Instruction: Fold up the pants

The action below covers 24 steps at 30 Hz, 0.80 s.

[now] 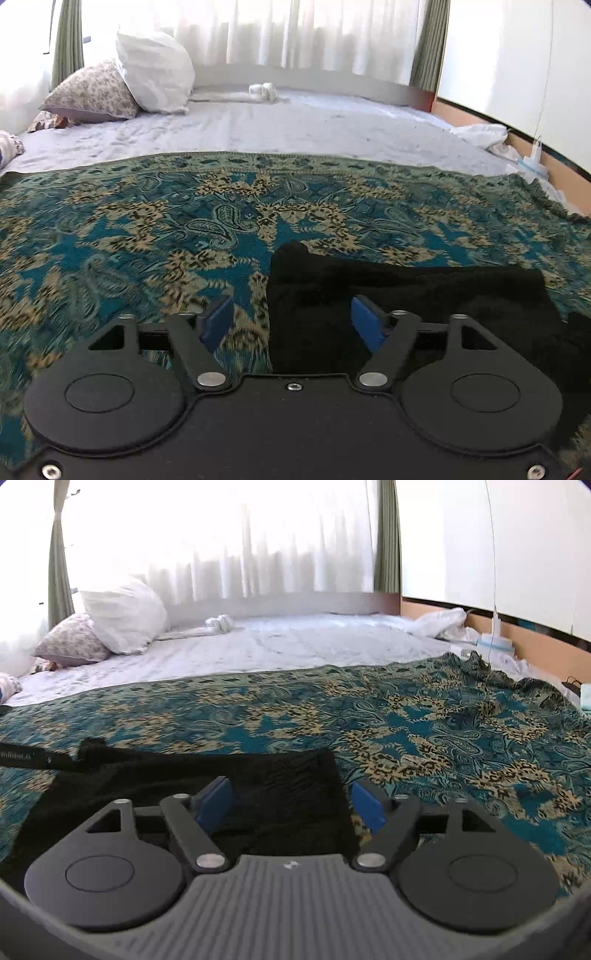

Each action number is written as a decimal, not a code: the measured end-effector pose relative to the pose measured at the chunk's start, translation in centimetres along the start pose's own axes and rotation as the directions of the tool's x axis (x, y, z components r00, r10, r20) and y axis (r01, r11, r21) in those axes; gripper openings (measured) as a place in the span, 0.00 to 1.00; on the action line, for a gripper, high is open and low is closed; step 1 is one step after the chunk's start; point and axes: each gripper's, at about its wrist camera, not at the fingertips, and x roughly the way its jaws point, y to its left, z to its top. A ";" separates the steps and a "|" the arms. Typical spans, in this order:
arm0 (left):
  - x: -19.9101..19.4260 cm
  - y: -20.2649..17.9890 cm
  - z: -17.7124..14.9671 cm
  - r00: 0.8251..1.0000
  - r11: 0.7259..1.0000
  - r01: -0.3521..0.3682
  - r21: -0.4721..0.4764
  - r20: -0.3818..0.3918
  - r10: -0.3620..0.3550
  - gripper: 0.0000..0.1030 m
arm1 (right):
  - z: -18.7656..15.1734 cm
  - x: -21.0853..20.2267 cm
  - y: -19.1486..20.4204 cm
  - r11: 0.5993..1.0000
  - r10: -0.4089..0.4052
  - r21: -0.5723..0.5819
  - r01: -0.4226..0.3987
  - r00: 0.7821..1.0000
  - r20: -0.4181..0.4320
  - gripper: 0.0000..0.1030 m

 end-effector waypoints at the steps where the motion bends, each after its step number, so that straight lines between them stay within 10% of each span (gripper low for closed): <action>1: -1.0 -0.2 -0.5 1.000 1.000 0.001 0.001 0.007 -0.001 0.75 | -0.4 -0.6 0.3 1.000 0.002 -0.008 -0.002 1.000 0.002 0.85; 24: -9.9 -3.9 -13.3 0.994 0.997 -0.045 0.065 -0.095 0.051 1.00 | -8.9 -6.3 3.9 0.996 -0.009 -0.091 -0.004 0.990 -0.144 1.00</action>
